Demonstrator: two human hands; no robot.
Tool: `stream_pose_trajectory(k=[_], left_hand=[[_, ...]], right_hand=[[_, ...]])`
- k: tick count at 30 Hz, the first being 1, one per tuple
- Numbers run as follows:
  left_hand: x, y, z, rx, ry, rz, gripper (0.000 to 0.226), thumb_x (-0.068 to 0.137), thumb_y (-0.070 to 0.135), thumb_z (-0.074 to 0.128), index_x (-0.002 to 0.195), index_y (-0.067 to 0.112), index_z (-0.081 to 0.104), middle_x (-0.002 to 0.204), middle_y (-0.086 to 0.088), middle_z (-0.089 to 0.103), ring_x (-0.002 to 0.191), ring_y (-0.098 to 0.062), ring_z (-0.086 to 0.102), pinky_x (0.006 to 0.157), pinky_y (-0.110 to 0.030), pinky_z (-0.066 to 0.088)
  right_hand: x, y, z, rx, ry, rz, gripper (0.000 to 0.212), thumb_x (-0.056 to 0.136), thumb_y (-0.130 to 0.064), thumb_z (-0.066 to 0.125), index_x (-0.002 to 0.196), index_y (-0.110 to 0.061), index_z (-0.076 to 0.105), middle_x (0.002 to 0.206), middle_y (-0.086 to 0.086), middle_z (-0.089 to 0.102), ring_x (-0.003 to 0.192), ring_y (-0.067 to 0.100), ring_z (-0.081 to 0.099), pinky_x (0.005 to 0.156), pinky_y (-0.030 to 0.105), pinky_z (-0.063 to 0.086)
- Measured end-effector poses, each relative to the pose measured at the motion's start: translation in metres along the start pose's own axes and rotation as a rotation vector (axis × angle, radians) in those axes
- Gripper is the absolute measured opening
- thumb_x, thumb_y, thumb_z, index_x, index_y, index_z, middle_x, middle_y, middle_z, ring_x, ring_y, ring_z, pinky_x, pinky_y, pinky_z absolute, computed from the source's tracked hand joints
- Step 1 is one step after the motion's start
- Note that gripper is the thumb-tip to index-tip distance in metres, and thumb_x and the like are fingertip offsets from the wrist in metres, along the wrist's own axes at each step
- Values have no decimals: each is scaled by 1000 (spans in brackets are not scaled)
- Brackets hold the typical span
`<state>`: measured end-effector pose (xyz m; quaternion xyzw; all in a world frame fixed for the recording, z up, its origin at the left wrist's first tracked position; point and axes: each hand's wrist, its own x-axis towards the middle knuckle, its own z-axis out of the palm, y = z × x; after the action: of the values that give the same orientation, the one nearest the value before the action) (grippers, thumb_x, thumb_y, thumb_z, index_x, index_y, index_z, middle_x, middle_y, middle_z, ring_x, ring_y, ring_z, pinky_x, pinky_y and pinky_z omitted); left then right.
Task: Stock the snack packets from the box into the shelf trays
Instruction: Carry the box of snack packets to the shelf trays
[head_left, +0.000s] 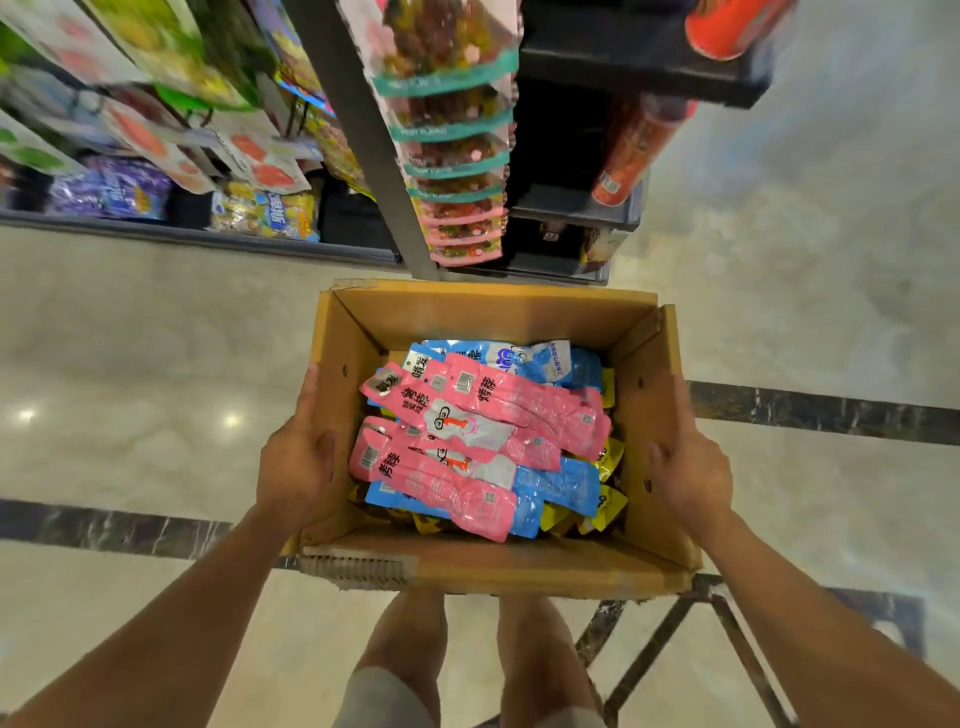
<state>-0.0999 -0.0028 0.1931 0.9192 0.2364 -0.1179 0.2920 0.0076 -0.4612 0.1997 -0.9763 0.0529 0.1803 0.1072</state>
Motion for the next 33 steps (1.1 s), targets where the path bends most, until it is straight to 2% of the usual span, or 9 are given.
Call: stream_pose_trajectory(k=[5,9,14,18,21,26,29,31,33], left_hand=[[-59,41,-85,-15,29,-25,91,99,18,61,164,36,0,80,-8,64,61,-18,51,60,-33,40],[-100,65,-140,4,63,-69,100,96,14,64,163,41,-5,74,-10,63,57,-22,53,57,-35,41],[-141,74,-193,-62,125,-126,97,95,13,62,164,37,-2,74,-7,60,61,-26,55,60,-34,40],[-171,65,-221,-122,193,-210,93,95,19,59,163,39,-2,71,-5,57,64,-29,57,59,-34,38],[-196,47,-239,-179,266,-259,89,90,34,50,162,43,-1,77,-7,62,64,-21,53,62,-33,40],[-234,-3,-267,-303,391,-310,85,100,23,54,159,54,0,103,0,65,78,-20,62,66,-36,50],[-248,-42,-286,-299,461,-454,74,103,21,53,161,46,14,103,-2,60,81,-22,56,68,-34,47],[-258,-75,-300,-396,480,-583,59,103,28,53,155,43,30,107,-12,66,84,-26,57,72,-37,49],[-272,-103,-320,-447,515,-641,57,97,38,50,150,48,31,101,-10,65,87,-31,61,77,-42,52]], right_hand=[[-41,-22,-108,40,-36,-53,100,88,-15,56,155,-48,-12,60,2,51,51,28,52,48,36,42],[-70,-41,-179,40,-21,-107,97,91,-20,56,156,-45,-11,67,11,59,53,29,52,50,34,37],[-93,-82,-245,46,-21,-220,95,78,-41,47,157,-44,-7,64,6,55,57,33,52,56,34,38],[-84,-120,-255,-15,8,-352,99,89,-26,57,153,-51,-15,80,16,68,66,41,62,57,42,51],[-81,-166,-255,-49,-7,-447,97,94,-23,56,152,-51,-16,86,15,69,64,33,62,57,44,56],[-86,-260,-245,-162,-31,-562,99,93,-17,56,154,-45,-17,72,6,62,54,18,58,48,39,55],[-97,-329,-235,-212,-57,-655,101,92,-17,58,155,-43,-16,73,7,64,52,18,54,50,39,54],[-105,-377,-222,-222,-65,-721,102,91,-17,60,155,-42,-15,81,10,68,55,19,55,55,42,56],[-115,-424,-208,-220,-81,-775,105,90,-17,62,154,-45,-17,84,11,70,58,21,60,54,42,56]])
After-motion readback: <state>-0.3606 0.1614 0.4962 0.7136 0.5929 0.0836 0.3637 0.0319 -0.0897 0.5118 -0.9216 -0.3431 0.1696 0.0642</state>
